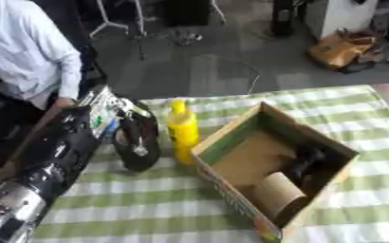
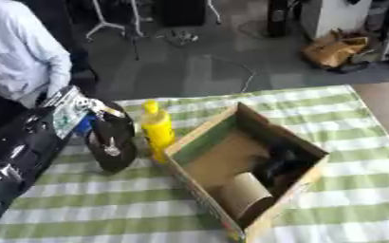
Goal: Pick up objects on the table and place them in the box.
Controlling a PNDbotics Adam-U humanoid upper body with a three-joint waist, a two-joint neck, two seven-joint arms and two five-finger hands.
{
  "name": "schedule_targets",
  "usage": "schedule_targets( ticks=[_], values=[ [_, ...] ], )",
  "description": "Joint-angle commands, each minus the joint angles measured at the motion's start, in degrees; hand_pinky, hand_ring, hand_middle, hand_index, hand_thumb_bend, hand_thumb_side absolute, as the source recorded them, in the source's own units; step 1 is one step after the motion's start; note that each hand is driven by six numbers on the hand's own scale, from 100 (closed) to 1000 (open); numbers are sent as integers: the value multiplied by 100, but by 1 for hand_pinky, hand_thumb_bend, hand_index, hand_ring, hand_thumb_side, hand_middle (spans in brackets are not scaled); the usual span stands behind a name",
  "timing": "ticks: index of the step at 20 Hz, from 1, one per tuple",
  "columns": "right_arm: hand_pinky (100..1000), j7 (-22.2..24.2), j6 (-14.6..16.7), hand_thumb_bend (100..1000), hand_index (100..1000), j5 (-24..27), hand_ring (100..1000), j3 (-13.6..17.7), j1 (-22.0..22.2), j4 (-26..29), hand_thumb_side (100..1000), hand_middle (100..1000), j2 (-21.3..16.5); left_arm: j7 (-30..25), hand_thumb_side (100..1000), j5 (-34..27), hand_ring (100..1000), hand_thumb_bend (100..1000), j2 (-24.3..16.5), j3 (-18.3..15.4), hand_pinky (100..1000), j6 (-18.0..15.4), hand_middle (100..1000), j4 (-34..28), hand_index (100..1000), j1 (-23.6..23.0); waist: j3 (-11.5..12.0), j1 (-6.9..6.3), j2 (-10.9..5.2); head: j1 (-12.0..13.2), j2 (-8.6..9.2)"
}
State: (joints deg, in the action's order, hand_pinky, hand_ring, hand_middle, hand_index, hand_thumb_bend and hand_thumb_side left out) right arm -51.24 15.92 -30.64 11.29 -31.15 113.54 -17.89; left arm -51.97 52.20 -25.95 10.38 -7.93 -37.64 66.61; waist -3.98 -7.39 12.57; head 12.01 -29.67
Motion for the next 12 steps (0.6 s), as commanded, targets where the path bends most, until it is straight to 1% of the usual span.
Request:
schedule_targets(
  ticks=[1,10,12],
  values=[
    [823,-73,110,100,562,3,773,21,-35,105,1000,594,-75,0,100,75,564,100,-249,16,300,37,591,-63,702,239,20,-3,-156,24,-70],
    [822,-73,148,100,560,-40,773,7,-15,105,1000,593,-97,0,100,251,557,100,-424,43,313,-9,578,-80,689,548,83,-109,-244,11,-125],
    [822,-73,156,100,560,-56,773,5,5,105,1000,593,-118,0,100,339,556,100,-483,58,327,-17,572,-55,685,648,112,-158,-283,-1,-166]
  ],
)
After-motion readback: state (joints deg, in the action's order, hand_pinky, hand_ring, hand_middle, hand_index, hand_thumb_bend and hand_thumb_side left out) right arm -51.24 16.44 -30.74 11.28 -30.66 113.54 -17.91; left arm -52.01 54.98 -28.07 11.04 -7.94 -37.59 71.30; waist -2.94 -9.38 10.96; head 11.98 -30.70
